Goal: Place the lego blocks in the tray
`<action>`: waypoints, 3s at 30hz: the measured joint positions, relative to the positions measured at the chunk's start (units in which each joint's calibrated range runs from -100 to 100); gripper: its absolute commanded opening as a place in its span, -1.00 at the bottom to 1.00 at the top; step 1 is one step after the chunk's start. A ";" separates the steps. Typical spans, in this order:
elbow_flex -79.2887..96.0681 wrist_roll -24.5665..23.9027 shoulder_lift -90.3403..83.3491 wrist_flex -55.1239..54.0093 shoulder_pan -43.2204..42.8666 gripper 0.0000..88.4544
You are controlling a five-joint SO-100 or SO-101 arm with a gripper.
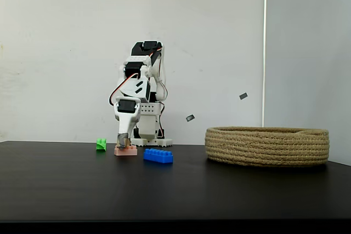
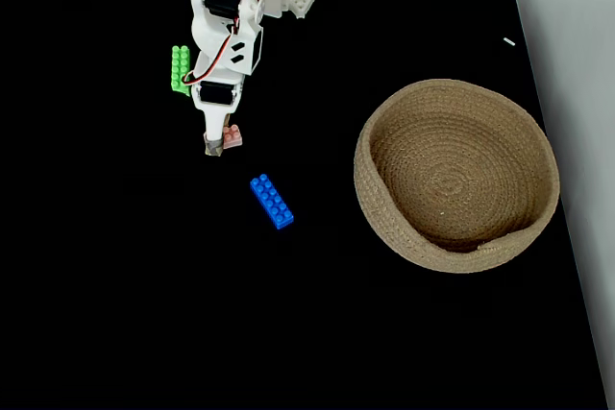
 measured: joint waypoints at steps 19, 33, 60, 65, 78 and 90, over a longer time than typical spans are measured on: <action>-34.11 -9.33 -3.22 44.25 -10.42 -1.00; -44.01 -29.79 -3.31 33.37 -33.47 -1.00; -29.61 -34.48 -3.56 22.82 -41.61 -0.29; -32.88 -35.60 -3.56 26.47 -27.77 -0.18; -33.41 -38.73 6.79 26.39 -17.75 -0.09; -43.04 -40.44 22.31 26.23 -17.92 -0.05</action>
